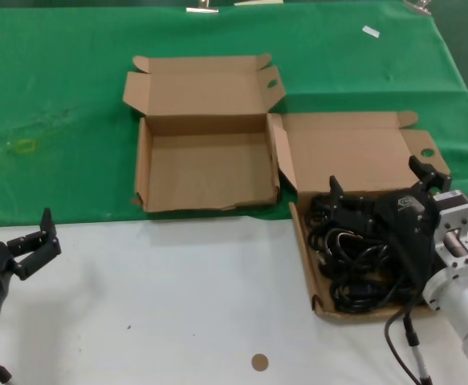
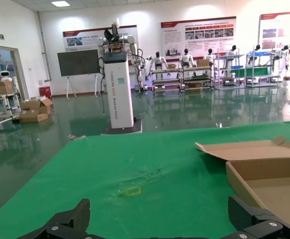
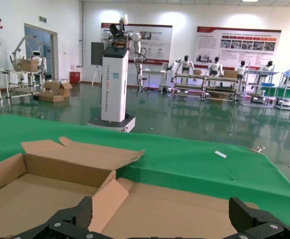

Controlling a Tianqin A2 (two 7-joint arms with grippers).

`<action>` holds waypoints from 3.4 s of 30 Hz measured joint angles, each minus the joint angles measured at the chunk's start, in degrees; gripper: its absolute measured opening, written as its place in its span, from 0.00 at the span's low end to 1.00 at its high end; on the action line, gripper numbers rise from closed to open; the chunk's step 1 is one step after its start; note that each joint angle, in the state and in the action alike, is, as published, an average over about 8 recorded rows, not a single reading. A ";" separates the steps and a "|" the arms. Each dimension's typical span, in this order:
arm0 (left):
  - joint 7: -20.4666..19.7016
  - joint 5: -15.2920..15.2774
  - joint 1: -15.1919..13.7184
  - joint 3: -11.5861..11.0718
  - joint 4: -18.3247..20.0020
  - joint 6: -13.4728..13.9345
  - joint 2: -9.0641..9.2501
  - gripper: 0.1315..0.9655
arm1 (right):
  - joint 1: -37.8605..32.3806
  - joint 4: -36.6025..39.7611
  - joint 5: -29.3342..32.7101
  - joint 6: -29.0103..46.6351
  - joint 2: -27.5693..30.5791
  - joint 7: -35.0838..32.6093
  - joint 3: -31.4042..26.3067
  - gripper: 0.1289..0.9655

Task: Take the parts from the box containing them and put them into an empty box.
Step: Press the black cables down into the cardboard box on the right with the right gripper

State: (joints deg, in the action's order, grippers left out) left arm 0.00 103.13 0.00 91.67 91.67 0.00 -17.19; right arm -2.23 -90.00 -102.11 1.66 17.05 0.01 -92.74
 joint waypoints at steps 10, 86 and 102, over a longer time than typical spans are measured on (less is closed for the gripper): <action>0.00 0.00 0.00 0.00 0.00 0.00 0.00 1.00 | 0.00 0.00 0.00 0.00 0.00 0.00 0.00 1.00; -0.01 -0.01 0.00 0.00 0.00 0.00 0.00 0.13 | -23.98 -2.93 -19.82 -1.04 45.35 3.14 -44.95 1.00; -0.01 -0.01 0.00 0.00 0.00 0.00 0.00 0.01 | -33.24 0.35 4.70 30.40 50.29 12.20 -40.79 1.00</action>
State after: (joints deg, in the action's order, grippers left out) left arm -0.01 103.12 0.00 91.68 91.67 0.00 -17.19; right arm -35.47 -89.65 -97.40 32.06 67.34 12.21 -133.53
